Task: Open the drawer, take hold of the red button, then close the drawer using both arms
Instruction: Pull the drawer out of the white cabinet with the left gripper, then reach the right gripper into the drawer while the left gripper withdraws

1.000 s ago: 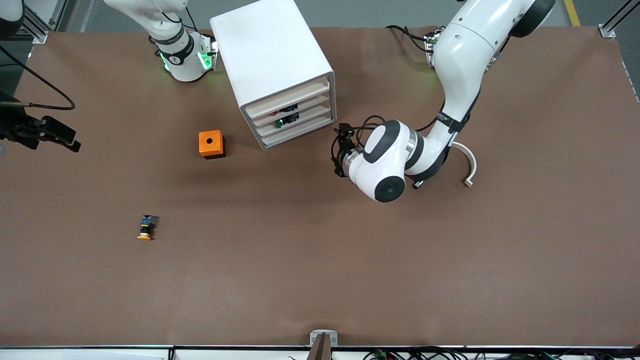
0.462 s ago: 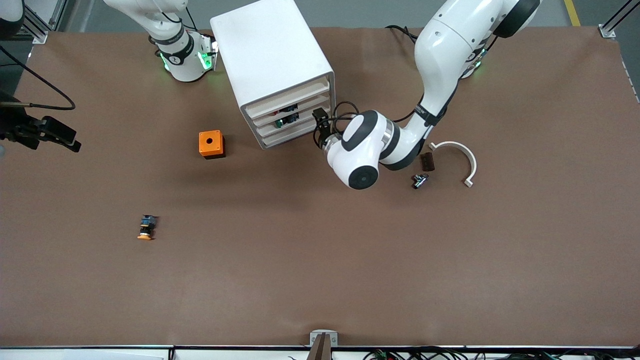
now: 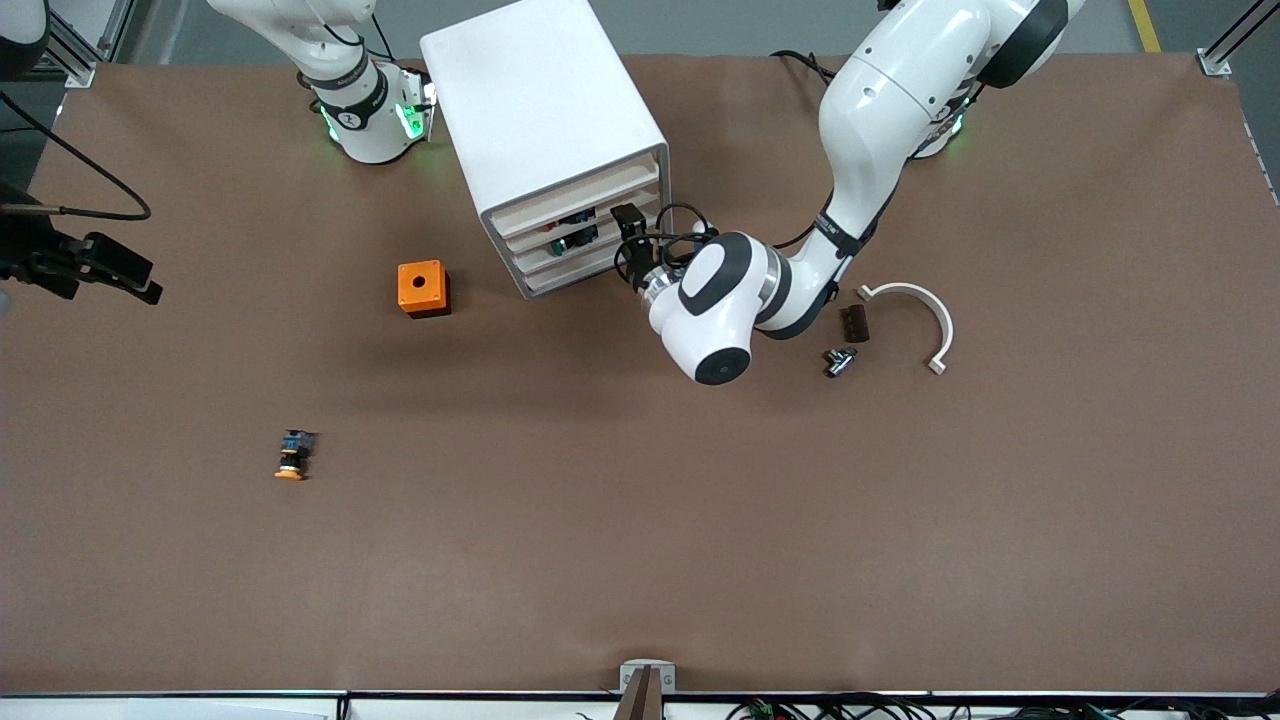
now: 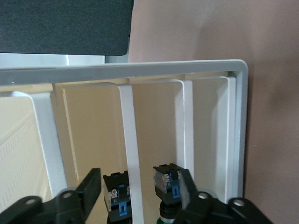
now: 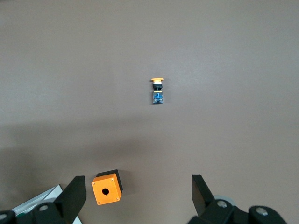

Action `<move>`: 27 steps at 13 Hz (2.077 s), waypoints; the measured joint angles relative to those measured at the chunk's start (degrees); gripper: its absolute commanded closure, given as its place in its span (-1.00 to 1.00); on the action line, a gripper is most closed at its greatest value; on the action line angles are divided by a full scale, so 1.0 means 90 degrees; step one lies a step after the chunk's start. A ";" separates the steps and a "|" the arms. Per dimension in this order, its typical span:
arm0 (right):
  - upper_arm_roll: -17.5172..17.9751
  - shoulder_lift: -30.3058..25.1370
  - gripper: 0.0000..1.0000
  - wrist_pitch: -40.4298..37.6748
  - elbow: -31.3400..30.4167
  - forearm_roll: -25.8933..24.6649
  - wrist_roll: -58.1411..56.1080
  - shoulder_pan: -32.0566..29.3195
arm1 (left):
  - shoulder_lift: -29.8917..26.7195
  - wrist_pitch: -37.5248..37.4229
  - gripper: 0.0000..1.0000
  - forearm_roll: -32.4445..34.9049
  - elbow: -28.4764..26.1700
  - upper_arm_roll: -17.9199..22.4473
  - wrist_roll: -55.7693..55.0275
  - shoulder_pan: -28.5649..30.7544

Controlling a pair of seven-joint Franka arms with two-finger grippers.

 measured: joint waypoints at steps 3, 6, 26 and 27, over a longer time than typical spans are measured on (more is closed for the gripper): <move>0.0000 0.0000 -1.00 0.0000 0.0000 0.0000 -0.0001 0.0000 | 0.0142 -0.0002 -0.01 -0.0182 0.0001 -0.0004 0.0019 -0.0068; 0.0000 0.0000 -1.00 0.0000 0.0000 0.0000 -0.0002 0.0000 | 0.0233 -0.0002 0.72 -0.0373 0.0001 -0.0005 0.0029 -0.0120; 0.0121 0.0060 -1.00 -0.0140 -0.0049 0.0019 0.3198 0.1141 | 0.0251 -0.0035 -0.99 -0.0429 0.0617 0.0151 0.1447 0.1056; 0.0131 0.0126 -1.00 -0.0118 -0.0051 0.0021 0.3700 0.1381 | 0.0248 -0.0041 -0.99 -0.0429 0.0667 0.0143 0.1476 0.1091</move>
